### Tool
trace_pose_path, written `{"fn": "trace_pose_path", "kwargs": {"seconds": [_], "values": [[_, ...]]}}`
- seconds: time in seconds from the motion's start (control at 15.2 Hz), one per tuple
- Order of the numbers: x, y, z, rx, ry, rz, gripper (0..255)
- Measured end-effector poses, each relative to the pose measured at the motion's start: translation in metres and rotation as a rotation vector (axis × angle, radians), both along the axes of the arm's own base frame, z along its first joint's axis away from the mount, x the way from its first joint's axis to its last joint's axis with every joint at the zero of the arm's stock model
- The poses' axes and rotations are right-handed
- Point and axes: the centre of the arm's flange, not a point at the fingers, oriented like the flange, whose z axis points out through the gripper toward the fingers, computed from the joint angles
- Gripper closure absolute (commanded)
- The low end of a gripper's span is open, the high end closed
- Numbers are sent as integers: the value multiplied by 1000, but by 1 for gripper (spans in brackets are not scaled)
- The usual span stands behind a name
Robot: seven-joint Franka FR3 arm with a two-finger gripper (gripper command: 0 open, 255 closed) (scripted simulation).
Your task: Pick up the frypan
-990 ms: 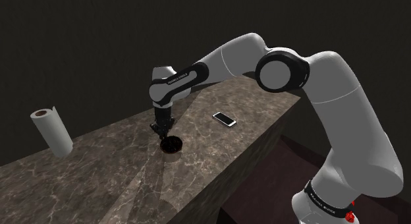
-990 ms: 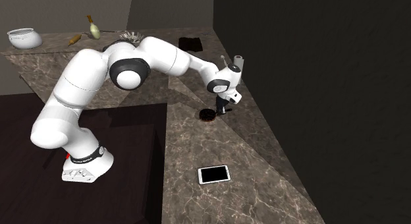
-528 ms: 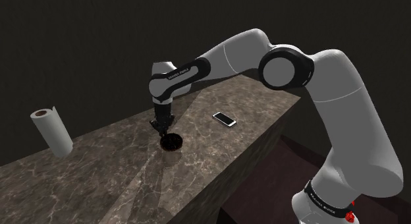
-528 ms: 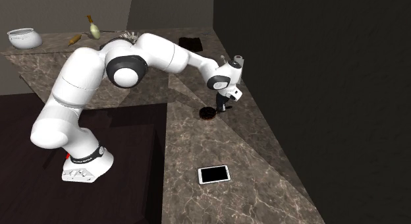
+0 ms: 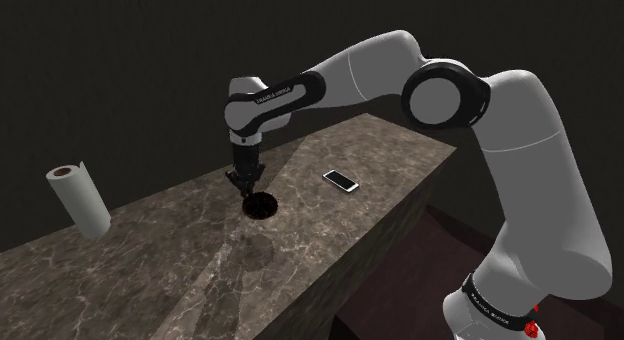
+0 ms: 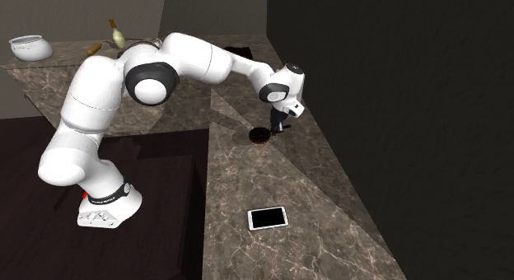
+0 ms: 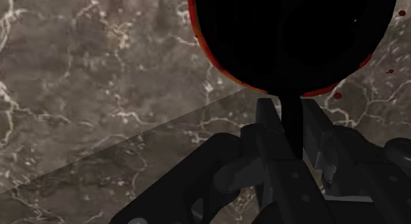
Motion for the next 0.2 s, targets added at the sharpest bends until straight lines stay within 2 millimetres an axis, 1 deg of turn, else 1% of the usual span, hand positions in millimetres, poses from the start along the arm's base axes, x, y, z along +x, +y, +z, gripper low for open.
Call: {"fn": "trace_pose_path", "kwargs": {"seconds": [0.2], "values": [[1, 0, 12, 0, 0, 0, 255]]}}
